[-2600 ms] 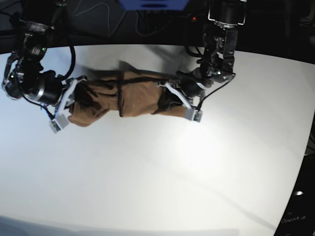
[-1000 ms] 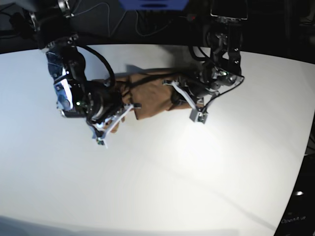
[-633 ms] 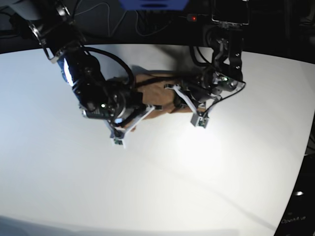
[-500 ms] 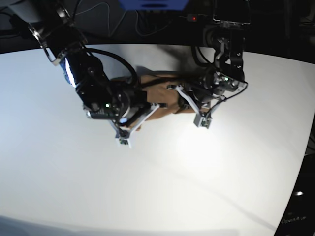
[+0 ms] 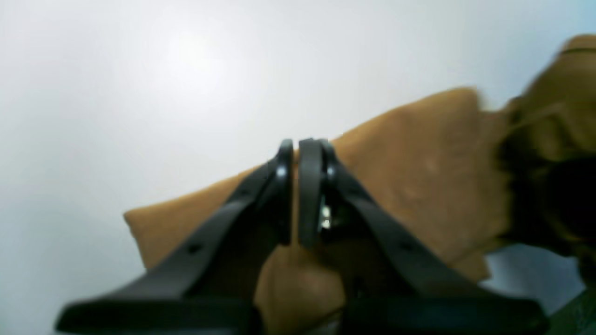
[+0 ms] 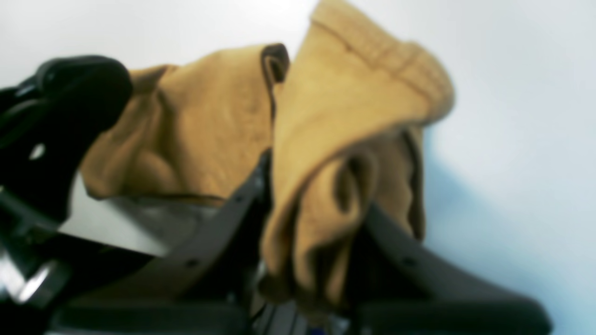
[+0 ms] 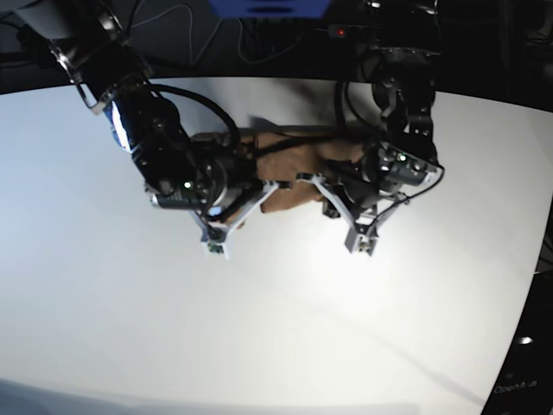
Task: Fold the T-shirt properly
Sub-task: 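Fold the strip end with the right gripper toward the left gripper, then hold the folded bundle with both grippers and press the layers together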
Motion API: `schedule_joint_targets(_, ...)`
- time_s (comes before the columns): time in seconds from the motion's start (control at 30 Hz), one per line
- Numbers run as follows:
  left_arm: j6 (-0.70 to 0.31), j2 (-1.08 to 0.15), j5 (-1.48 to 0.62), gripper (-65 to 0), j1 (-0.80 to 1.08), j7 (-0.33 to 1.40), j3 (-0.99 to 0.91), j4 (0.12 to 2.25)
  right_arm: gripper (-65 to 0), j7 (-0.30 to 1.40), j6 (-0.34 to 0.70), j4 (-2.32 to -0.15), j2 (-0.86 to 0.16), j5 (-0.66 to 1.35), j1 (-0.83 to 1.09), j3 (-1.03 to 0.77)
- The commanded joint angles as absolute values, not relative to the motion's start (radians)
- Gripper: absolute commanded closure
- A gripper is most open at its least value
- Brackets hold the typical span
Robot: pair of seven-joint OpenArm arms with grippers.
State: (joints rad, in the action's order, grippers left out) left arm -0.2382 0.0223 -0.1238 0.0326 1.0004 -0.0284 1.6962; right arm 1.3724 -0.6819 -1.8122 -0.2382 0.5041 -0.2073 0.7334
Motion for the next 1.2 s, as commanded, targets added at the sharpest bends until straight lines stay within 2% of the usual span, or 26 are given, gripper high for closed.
schedule_joint_targets(0.0,-0.237,0.027,-0.13,-2.6,0.015,0.983,-0.028,1.741,-0.7,1.396,-0.698,-1.825,-0.24,0.513,-0.226,0.728)
schedule_joint_targets(0.2,-0.236,0.016,-0.119,-2.6,0.041,1.175,-0.041,1.897,-0.7,1.396,-0.698,-1.825,-0.24,0.513,-0.228,0.728)
schedule_joint_targets(0.37,-0.236,-0.038,-0.119,-2.6,0.117,1.205,-0.148,1.925,-0.7,1.396,-0.698,-1.825,-0.24,0.513,-0.231,0.728)
schedule_joint_targets(0.63,-0.236,-0.079,-0.119,-2.6,0.165,1.194,-0.223,1.894,-0.7,1.396,-0.698,-1.828,-0.24,0.513,-0.232,0.728)
schedule_joint_targets(0.77,-0.236,-0.077,-0.113,-2.6,0.156,1.141,-0.242,1.79,-0.7,1.396,-0.698,-1.833,-0.24,0.513,-0.232,0.73)
schedule_joint_targets(0.93,-0.236,-0.056,-0.007,-2.6,0.131,1.046,-0.24,1.635,-0.7,1.396,-0.698,-1.834,-0.24,0.513,-0.234,0.731)
schedule_joint_targets(1.17,-0.237,-0.028,0.01,-2.6,0.085,1.012,-0.237,1.56,-0.7,1.396,-0.698,-1.836,-0.234,0.513,-0.251,0.739)
